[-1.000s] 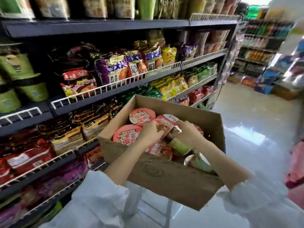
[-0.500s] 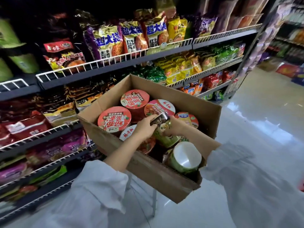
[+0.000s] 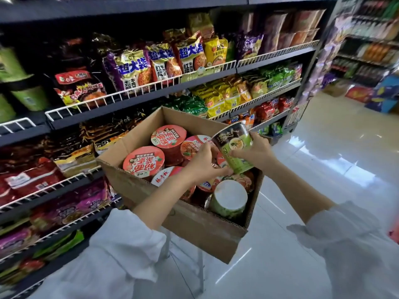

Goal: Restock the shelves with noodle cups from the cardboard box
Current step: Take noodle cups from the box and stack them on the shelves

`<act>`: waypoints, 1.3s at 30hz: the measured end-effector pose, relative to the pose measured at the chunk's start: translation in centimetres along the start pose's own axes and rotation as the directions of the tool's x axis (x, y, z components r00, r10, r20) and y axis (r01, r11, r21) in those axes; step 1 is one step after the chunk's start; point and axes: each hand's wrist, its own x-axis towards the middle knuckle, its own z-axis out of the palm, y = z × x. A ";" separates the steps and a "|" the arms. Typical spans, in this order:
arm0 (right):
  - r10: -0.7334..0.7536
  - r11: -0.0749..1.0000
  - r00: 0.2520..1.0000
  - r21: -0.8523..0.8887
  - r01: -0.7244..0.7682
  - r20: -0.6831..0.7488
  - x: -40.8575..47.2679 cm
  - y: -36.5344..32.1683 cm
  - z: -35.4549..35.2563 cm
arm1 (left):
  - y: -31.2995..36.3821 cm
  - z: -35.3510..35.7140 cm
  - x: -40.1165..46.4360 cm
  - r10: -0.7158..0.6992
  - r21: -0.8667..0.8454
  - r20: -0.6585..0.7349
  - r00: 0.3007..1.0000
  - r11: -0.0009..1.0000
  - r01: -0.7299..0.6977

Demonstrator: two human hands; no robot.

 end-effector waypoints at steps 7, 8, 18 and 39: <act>-0.007 1.000 0.999 -0.003 0.007 -0.034 -3.6 0.3 -1.6 | 1.8 1.9 -1.0 -0.085 0.396 0.469 0.879 0.910 -0.123; -0.003 1.000 1.000 0.012 0.004 -0.031 -4.0 0.4 -1.7 | 1.8 2.1 -1.0 -0.099 0.424 0.476 0.874 0.897 -0.130; 0.012 0.991 0.998 0.136 -0.004 -0.063 -5.5 0.3 -2.1 | -0.6 0.2 -0.7 -0.222 0.016 -0.015 0.975 0.975 0.222; -0.191 0.757 0.971 0.651 0.054 0.142 -13.1 -27.6 18.0 | -20.4 -24.3 -23.4 -0.485 -0.989 -0.096 0.869 -0.056 -0.140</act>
